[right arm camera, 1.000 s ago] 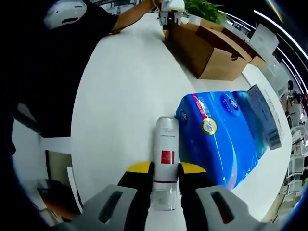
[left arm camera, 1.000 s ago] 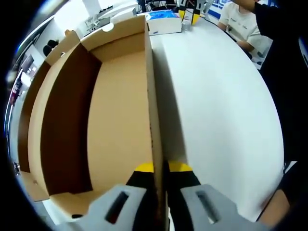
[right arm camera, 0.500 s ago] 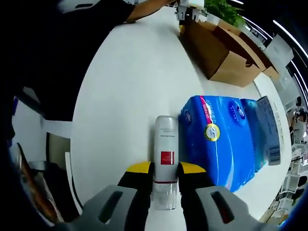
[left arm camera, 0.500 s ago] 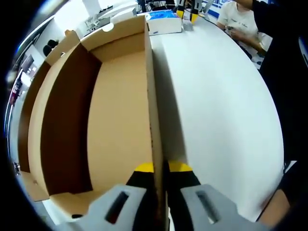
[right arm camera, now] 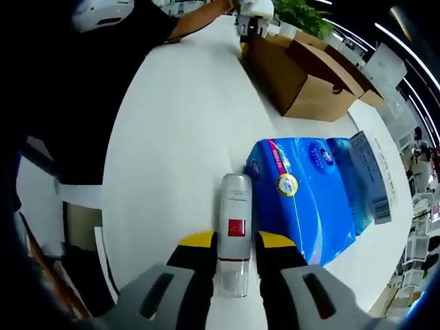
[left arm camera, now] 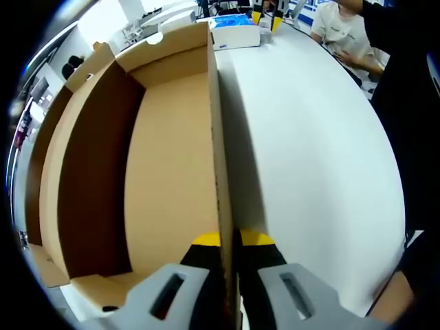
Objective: Operate the shoe box by opening the lid, removing the specified soft item, and placing it in the target area until the item is outside and the box remains undamaged.
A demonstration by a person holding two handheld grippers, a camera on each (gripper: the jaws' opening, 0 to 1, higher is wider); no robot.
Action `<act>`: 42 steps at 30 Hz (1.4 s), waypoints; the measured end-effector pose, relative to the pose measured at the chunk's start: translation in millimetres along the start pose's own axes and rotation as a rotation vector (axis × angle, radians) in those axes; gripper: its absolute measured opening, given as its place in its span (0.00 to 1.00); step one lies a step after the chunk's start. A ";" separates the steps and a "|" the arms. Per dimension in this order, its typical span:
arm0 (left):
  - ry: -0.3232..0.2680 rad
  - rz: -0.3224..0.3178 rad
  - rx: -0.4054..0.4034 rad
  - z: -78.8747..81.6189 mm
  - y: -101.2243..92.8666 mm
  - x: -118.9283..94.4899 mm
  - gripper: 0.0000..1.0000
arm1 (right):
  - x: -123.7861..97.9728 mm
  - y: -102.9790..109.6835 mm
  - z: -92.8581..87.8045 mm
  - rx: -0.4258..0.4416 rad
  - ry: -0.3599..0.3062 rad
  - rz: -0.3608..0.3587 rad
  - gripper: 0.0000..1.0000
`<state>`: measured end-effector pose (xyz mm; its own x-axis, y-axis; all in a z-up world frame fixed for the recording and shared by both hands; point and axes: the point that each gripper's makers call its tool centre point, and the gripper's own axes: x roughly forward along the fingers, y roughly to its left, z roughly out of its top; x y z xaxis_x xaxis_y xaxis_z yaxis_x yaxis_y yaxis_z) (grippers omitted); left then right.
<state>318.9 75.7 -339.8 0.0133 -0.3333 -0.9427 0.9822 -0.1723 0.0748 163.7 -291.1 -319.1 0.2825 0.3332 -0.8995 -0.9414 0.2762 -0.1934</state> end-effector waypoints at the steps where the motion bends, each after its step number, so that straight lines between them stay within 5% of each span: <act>1: 0.000 0.000 0.001 0.0 -0.1 0.0 0.03 | -1.2 1.1 0.9 0.003 -0.001 -0.001 0.22; 7: -0.002 0.000 0.006 0.2 -0.5 0.1 0.03 | -1.7 4.1 9.7 0.069 -0.033 -0.019 0.22; 17: -0.002 0.003 0.010 -0.6 -2.4 1.0 0.03 | 10.3 4.4 12.1 0.064 0.029 -0.007 0.21; 37: -0.002 0.000 0.007 -1.9 -3.2 2.1 0.03 | 15.0 5.4 9.6 -0.097 0.112 0.028 0.19; 42: -0.002 0.001 0.008 -2.0 -3.2 1.8 0.03 | 5.3 -0.8 14.4 -0.082 0.094 -0.017 0.29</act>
<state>316.2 77.5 -342.4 0.0141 -0.3355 -0.9419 0.9806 -0.1796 0.0787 168.6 -276.6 -318.0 0.2836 0.2422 -0.9279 -0.9497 0.2052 -0.2367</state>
